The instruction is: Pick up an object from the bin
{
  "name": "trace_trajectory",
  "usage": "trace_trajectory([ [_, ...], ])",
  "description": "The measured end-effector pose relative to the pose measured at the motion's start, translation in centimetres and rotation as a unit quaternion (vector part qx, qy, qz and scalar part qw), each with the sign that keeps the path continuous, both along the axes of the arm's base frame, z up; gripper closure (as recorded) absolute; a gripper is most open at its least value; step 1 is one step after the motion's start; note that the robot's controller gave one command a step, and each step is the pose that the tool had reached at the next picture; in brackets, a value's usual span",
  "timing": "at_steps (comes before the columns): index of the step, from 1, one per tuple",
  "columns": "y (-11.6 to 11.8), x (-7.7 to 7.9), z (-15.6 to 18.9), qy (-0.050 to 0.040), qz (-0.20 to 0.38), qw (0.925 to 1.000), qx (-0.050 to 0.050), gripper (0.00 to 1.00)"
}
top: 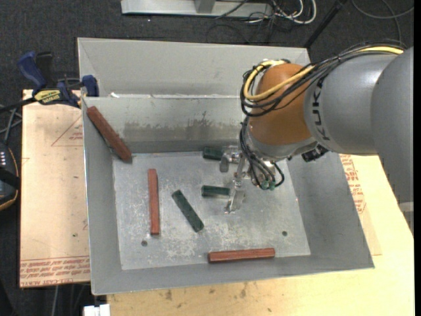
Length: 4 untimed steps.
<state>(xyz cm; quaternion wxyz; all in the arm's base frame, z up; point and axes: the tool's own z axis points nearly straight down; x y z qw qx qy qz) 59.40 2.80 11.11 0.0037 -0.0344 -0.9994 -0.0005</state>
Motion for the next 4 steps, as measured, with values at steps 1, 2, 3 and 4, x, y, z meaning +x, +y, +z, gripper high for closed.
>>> trace_trajectory([
  [1, 1.0, -1.0, 2.6, -0.0043, -0.004, 1.0000, 0.000, 0.00],
  [2, 0.2, -0.3, -3.5, -0.0061, -0.007, 1.0000, 0.000, 0.00],
  [3, 0.7, -0.3, -4.3, -0.0048, -0.043, 0.9991, -0.001, 1.00],
  [4, 0.9, -0.4, -4.1, -0.0054, -0.048, 0.9988, -0.001, 1.00],
])
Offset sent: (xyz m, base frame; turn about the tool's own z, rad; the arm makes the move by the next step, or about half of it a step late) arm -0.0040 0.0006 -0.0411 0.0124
